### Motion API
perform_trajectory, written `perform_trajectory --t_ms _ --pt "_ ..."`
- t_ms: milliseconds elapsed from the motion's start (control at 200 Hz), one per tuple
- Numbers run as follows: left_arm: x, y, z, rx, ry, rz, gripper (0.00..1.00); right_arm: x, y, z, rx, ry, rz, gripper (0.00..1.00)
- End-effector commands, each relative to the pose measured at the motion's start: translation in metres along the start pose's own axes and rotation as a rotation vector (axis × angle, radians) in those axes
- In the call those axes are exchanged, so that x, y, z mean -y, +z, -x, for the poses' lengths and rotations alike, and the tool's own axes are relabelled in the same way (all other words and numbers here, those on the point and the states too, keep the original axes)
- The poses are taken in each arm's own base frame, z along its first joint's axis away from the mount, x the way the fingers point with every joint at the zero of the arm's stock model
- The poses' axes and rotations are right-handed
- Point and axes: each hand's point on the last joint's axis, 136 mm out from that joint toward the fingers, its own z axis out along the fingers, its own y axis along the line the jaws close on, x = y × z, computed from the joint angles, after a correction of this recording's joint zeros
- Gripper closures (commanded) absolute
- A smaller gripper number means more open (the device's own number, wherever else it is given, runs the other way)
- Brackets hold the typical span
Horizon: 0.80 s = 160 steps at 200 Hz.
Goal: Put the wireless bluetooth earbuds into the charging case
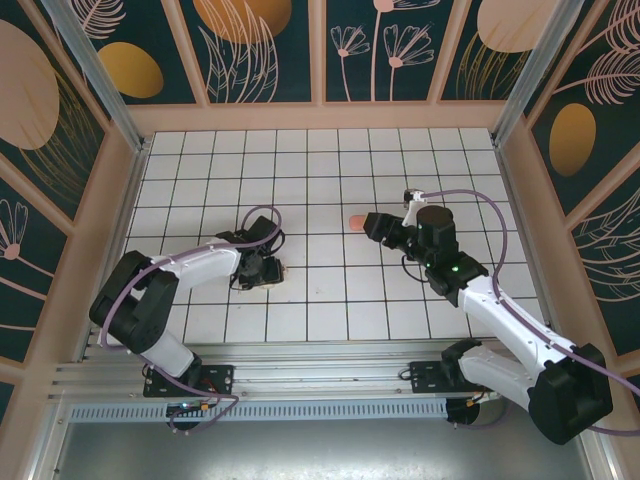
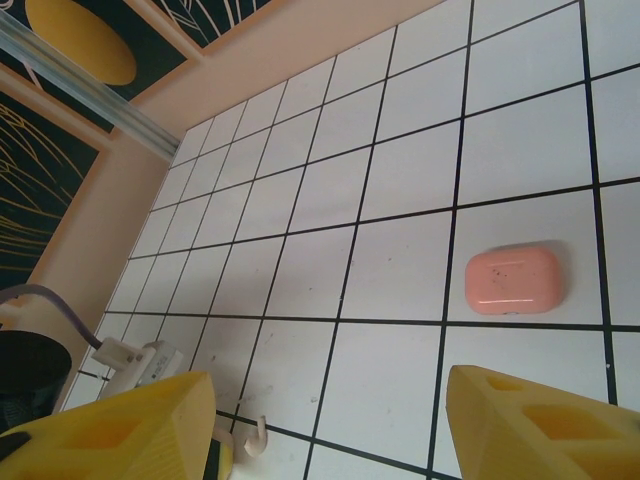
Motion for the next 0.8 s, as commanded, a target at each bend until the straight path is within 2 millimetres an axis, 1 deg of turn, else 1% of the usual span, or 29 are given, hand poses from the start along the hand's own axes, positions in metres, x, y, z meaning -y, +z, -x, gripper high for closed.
perform_trajectory --t_ms 0,70,210,280,345,435,551,596,696,746,791,796 --pt "-0.004 0.006 -0.006 -0.027 0.016 0.008 0.45 -0.011 -0.008 0.016 0.051 -0.022 0.011 0.37" --pt "-0.004 0.008 -0.006 -0.028 0.016 0.008 0.45 -0.01 -0.008 0.016 0.053 -0.023 0.009 0.37" --pt "-0.006 0.01 -0.007 -0.038 0.039 0.021 0.55 -0.011 -0.008 0.016 0.05 -0.023 0.013 0.37" --pt "-0.008 0.007 -0.007 -0.034 0.06 0.033 0.62 -0.012 -0.008 0.015 0.048 -0.021 0.019 0.37" --pt "-0.009 0.001 -0.003 -0.018 0.085 0.043 0.65 -0.013 -0.008 0.013 0.039 -0.022 0.026 0.37" --pt "-0.007 -0.014 0.006 0.02 0.162 0.048 0.66 -0.015 -0.006 0.009 0.02 -0.022 0.046 0.36" --pt "0.003 -0.043 0.021 0.096 0.299 0.013 0.72 -0.024 0.002 -0.002 -0.029 -0.026 0.117 0.36" --pt "0.01 -0.055 0.026 0.127 0.364 -0.022 0.72 -0.031 0.006 -0.007 -0.054 -0.027 0.164 0.37" --pt "0.035 -0.081 0.029 0.182 0.523 -0.145 0.71 -0.044 0.017 -0.018 -0.113 -0.019 0.259 0.38" --pt "0.042 -0.091 0.031 0.207 0.591 -0.173 0.71 -0.052 0.02 -0.021 -0.129 -0.019 0.299 0.39" --pt "0.043 -0.094 0.029 0.213 0.651 -0.181 0.72 -0.058 0.022 -0.022 -0.139 -0.02 0.333 0.39" --pt "0.047 -0.099 0.033 0.229 0.657 -0.188 0.72 -0.059 0.023 -0.022 -0.141 -0.021 0.337 0.39"
